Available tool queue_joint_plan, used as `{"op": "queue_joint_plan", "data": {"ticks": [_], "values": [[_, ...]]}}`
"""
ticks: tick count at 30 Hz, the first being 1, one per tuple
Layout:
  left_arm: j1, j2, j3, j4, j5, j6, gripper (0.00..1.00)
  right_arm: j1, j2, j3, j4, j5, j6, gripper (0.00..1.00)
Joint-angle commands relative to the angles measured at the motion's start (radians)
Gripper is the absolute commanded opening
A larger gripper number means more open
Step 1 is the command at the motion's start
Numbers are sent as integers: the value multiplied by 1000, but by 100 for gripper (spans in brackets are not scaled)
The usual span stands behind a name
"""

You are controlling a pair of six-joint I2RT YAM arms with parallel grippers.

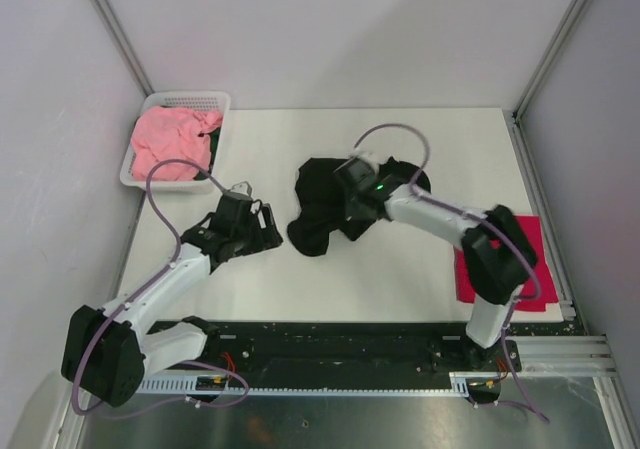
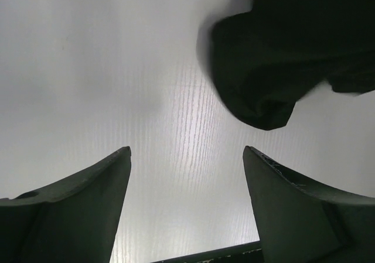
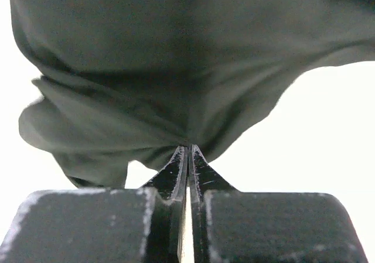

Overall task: Fold and stack the t-shirts
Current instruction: Flatten out the tshirt

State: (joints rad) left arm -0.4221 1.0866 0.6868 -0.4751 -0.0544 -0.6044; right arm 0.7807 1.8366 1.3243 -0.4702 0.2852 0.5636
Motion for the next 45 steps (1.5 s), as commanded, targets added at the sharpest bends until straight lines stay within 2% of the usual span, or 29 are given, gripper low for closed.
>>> {"op": "queue_joint_plan", "data": {"ticks": [1, 6, 13, 17, 24, 31, 34, 37, 38, 40, 45], "values": [[4, 43, 33, 76, 43, -39, 80, -139, -266, 49, -79, 72, -50, 0], [-37, 138, 52, 141, 67, -69, 73, -226, -384, 49, -142, 76, -68, 0], [-119, 340, 160, 219, 71, -94, 64, -288, -434, 49, -167, 71, -95, 0], [-161, 462, 262, 232, 41, -86, 62, -330, -445, 53, -166, 54, -106, 0], [-171, 645, 412, 235, -19, -84, 64, -362, -448, 75, -175, 49, -124, 0], [-179, 758, 497, 233, -82, -105, 61, -405, -418, 139, -189, 37, -136, 0], [-178, 784, 513, 230, -110, -98, 46, -418, -396, 175, -195, 33, -143, 0], [-163, 770, 499, 200, -154, -97, 14, -441, -381, 207, -206, 32, -152, 0], [-154, 751, 488, 186, -179, -97, 7, -450, -380, 214, -211, 33, -157, 0], [-123, 697, 462, 150, -234, -91, 2, -468, -385, 222, -223, 40, -165, 0], [-18, 542, 431, 63, -335, -42, 0, -501, -431, 218, -259, 57, -176, 0]]}}
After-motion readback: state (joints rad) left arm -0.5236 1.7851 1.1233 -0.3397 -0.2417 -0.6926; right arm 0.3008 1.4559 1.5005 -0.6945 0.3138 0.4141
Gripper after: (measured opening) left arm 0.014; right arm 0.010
